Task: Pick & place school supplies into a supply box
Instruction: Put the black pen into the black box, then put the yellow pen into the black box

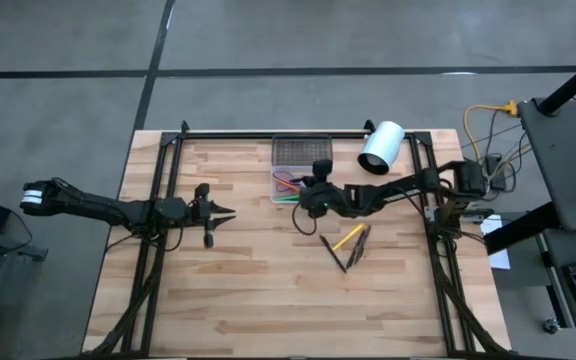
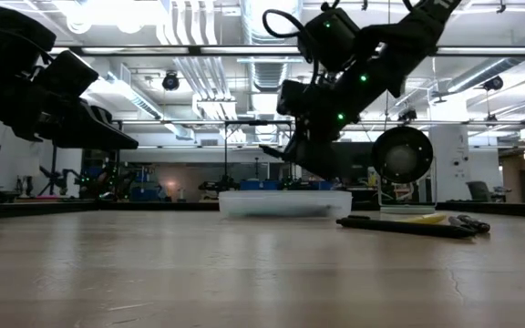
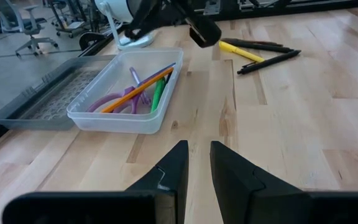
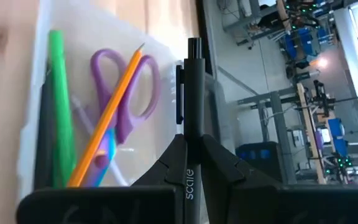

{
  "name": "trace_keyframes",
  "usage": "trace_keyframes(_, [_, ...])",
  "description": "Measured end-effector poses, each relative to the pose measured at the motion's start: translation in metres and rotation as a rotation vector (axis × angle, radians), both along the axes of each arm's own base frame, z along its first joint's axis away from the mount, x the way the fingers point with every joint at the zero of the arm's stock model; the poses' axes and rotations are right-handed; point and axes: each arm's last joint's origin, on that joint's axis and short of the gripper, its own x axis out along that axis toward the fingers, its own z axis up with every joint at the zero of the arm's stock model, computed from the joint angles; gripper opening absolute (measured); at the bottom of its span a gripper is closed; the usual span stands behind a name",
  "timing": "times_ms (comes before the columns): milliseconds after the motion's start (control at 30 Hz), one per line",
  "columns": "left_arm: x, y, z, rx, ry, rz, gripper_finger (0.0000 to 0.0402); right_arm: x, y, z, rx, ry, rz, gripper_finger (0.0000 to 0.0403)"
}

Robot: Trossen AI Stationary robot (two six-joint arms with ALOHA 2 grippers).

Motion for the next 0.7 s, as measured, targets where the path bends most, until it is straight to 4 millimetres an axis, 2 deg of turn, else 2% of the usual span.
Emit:
trace_keyframes(200, [0.0002, 0.0, -0.0007, 0.0, 0.006, 0.0, 0.0052, 0.0062, 0.0, 0.0101, 0.016, -0.054, -0.014, 0.0036])
trace_keyframes(433, [0.0002, 0.0, -0.0008, 0.0, 0.007, 0.0, 0.0052, 0.0034, 0.0, 0.0061, 0.021, -0.038, -0.017, 0.0078])
trace_keyframes(700, [0.0003, 0.0, -0.0008, 0.0, 0.007, 0.0, 0.0052, 0.0015, 0.0001, 0.0037, 0.023, -0.005, -0.017, 0.0084])
